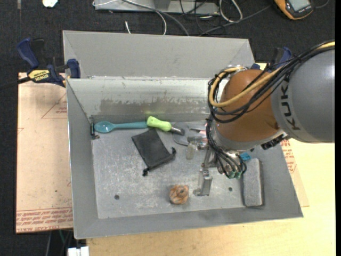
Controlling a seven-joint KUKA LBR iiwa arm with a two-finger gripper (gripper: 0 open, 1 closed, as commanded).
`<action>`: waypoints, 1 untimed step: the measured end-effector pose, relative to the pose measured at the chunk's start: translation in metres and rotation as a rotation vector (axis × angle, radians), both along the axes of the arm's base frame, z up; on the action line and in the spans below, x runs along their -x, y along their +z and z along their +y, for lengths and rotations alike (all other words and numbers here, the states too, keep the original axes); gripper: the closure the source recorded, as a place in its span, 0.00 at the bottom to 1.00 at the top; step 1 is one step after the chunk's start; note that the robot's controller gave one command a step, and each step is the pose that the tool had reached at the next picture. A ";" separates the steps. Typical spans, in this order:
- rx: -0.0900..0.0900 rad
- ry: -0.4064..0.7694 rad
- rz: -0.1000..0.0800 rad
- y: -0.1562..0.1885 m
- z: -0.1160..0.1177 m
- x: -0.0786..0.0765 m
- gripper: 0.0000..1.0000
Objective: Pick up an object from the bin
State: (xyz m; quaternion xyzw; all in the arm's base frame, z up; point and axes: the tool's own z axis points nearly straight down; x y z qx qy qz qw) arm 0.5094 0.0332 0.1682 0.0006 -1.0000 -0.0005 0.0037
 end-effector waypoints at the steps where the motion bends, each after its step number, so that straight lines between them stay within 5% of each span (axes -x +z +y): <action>1: 0.000 -0.001 -0.007 0.004 0.000 -0.002 0.00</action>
Offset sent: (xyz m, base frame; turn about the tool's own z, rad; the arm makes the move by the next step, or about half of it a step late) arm 0.0559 0.0593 -0.0982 -0.2435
